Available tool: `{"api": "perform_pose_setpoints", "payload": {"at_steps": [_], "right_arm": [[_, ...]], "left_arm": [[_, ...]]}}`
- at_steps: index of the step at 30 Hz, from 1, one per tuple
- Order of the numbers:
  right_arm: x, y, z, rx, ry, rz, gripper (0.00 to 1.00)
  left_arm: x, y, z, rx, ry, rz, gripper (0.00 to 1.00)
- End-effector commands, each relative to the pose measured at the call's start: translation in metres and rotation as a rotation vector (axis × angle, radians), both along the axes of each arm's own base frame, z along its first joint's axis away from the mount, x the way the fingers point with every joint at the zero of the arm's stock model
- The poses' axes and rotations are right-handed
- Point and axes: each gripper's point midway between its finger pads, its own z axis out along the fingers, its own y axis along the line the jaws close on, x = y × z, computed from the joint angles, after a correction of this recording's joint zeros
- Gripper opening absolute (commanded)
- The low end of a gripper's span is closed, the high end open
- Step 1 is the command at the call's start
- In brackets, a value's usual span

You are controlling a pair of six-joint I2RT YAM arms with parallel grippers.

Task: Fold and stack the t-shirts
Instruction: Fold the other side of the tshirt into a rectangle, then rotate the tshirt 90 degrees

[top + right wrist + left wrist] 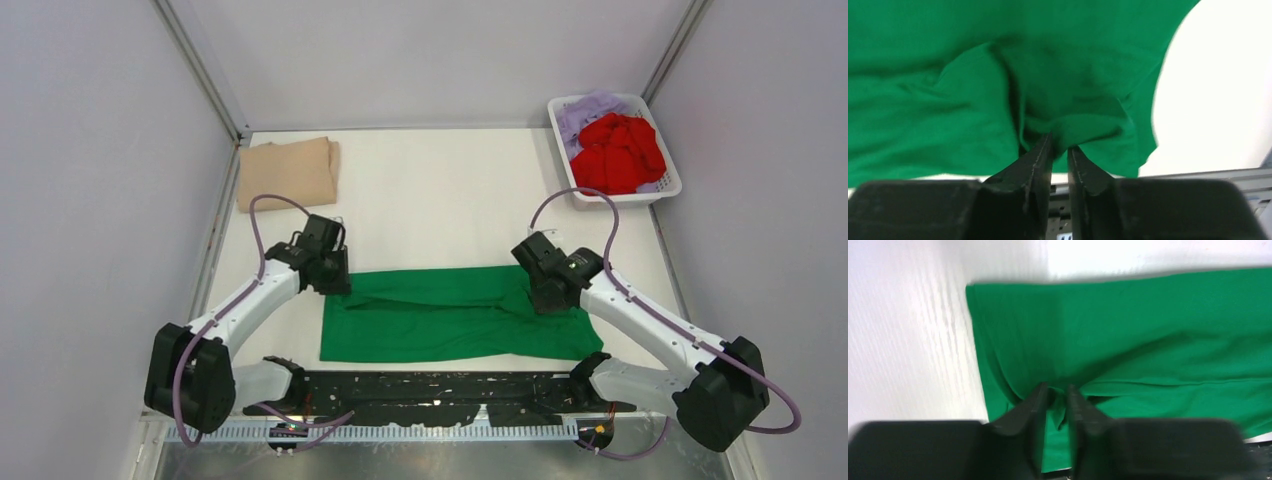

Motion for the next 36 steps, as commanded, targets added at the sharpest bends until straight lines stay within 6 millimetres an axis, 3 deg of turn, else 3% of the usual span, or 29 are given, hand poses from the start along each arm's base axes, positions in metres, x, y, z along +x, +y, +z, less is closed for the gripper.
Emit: {"api": "perform_pose_setpoints", "payload": {"at_steps": [1,4,8,9,12,15,17,20,23,27,31,36], "right_arm": [[-0.047,0.023,-0.016,0.128,0.179,0.046,0.3],[-0.069,0.025,-0.015,0.185,0.218,0.033,0.52],[-0.075,0.029,0.008,0.293,0.132,0.05,0.64],[-0.073,0.029,0.016,0.317,0.089,0.069,0.74],[-0.052,0.027,0.043,0.354,-0.078,0.043,0.99],[-0.021,0.026,0.059,0.401,-0.274,-0.047,0.95],[0.008,0.043,0.074,0.475,-0.4,-0.041,0.96],[0.03,0.045,0.064,0.444,-0.414,-0.038,0.95],[0.05,0.038,0.034,0.374,-0.346,-0.092,0.95],[0.06,0.055,-0.006,0.489,-0.227,-0.055,0.95],[0.054,0.073,-0.027,0.542,-0.129,0.033,0.95],[0.014,0.09,-0.036,0.616,0.033,0.168,0.95]], "left_arm": [[-0.02,0.015,0.004,0.029,0.02,0.092,0.4],[-0.044,0.016,0.009,-0.015,0.037,0.121,0.62],[-0.065,0.026,0.019,-0.014,0.034,0.152,0.94],[-0.063,0.027,0.024,-0.02,0.007,0.153,0.99],[-0.047,0.014,0.043,-0.094,-0.078,0.139,0.99],[-0.022,-0.032,0.069,-0.313,-0.156,0.026,1.0],[-0.009,-0.057,0.08,-0.422,-0.173,-0.038,0.99],[0.002,-0.079,0.074,-0.475,-0.121,-0.091,1.0],[0.002,-0.089,0.05,-0.48,-0.03,-0.109,0.99],[-0.009,-0.083,0.006,-0.43,0.085,-0.069,1.0],[-0.019,-0.064,-0.024,-0.327,0.136,-0.01,1.0],[-0.028,-0.038,-0.039,-0.192,0.159,0.042,1.0]]}}
